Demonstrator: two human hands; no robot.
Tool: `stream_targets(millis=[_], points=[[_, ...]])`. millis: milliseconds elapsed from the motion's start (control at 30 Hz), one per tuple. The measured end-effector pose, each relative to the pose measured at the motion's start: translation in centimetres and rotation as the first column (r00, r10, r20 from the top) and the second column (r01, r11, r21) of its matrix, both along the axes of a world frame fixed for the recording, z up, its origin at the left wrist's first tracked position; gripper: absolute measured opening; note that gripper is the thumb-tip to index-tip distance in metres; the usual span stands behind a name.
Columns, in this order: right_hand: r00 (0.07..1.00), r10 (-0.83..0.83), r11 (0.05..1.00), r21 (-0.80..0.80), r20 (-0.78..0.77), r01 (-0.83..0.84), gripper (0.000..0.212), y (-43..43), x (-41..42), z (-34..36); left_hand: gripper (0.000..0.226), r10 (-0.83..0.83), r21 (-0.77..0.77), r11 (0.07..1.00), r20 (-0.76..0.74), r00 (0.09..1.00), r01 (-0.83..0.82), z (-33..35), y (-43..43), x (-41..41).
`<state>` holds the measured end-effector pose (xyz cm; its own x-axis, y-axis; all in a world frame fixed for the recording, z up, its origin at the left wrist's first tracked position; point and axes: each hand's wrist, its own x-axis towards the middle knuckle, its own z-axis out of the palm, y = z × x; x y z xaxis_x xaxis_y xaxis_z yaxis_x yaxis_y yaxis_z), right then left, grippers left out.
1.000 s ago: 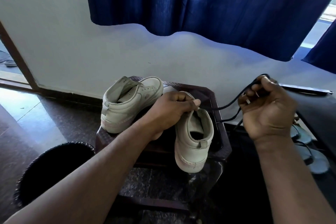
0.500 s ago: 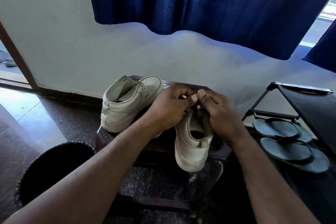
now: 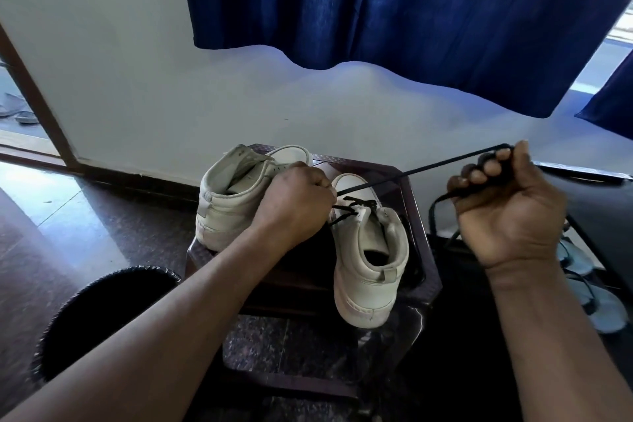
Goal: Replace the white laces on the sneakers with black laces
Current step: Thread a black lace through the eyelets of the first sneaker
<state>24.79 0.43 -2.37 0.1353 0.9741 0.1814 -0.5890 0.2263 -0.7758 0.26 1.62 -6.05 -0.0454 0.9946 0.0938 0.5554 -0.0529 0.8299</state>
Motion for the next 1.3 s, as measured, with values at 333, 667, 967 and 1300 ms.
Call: stream_targets(millis=[333, 667, 967, 1300], points=[[0.752, -0.047, 0.997, 0.081, 0.657, -0.008, 0.031, -2.0, -6.1, -0.3, 0.027, -0.250, 0.424, 0.884, 0.073, 0.966, 0.197, 0.6, -1.2, 2.4], [0.966, 0.030, 1.000, 0.000, 0.258, -0.031, 0.026, -1.7, -3.4, 0.8, 0.010, 0.002, 0.347, 0.910, -0.553, 0.833, 0.228, 0.7, -0.7, -0.5], [0.762, -0.019, 1.000, 0.008, 0.647, 0.018, 0.031, -2.0, -6.0, -0.2, 0.021, -0.399, 0.225, 0.911, 0.262, 0.878, 0.347, 2.3, -1.9, 0.8], [0.775, 0.005, 1.000, -0.019, 0.632, 0.010, 0.031, -1.9, -5.6, -0.1, 0.016, -0.099, 0.215, 0.966, -0.201, 0.975, 0.143, 2.0, -1.2, -0.2]])
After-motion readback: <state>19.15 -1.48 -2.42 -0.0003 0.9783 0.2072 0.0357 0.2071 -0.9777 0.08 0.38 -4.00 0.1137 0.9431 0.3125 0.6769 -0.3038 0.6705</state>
